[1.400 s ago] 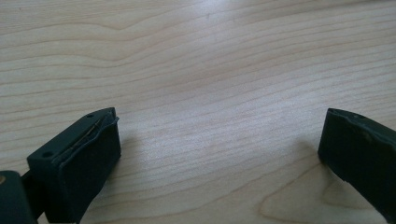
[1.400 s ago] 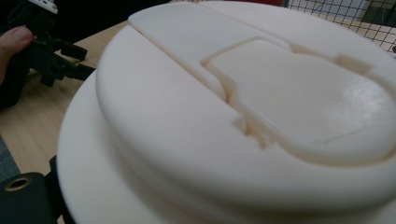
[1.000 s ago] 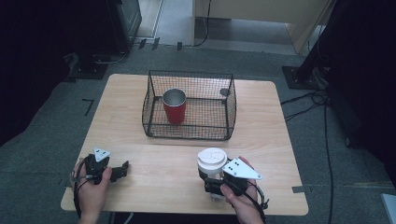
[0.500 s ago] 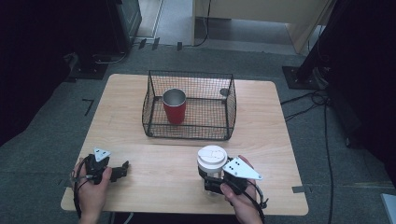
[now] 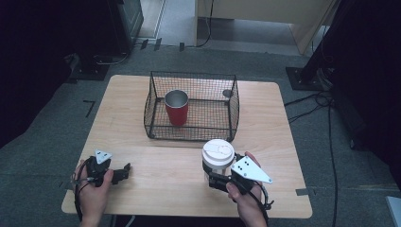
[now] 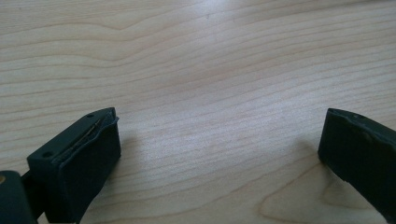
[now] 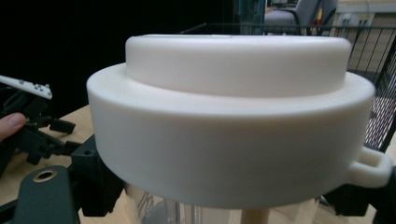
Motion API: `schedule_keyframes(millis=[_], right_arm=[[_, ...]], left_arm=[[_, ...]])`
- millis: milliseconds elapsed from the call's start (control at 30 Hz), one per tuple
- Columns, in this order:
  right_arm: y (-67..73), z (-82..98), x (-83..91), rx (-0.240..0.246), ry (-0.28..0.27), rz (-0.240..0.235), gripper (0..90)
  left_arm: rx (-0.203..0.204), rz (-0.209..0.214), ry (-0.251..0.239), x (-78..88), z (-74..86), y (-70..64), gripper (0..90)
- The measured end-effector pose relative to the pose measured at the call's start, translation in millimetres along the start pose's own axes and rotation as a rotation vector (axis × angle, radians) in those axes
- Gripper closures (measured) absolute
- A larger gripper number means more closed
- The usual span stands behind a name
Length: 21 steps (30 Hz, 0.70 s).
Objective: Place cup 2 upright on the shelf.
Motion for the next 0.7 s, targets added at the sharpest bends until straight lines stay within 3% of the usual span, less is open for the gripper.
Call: schedule_keyframes(millis=[700], right_arm=[[-9.7,-47.9,-17.1,0.039,-0.106,0.022,16.0]], left_arm=[[0.000,0.000,0.000,0.0,-0.1,0.0,0.0]])
Point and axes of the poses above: each handheld gripper's, and its own axes: x roughly backward along the jaws, z roughly out of its underside, y roughly to its left, the point moved 3 cm from there along -x, roughly forward along the jaws, and after that the axes turned 7 degrees about x, right-handed, at the moved point
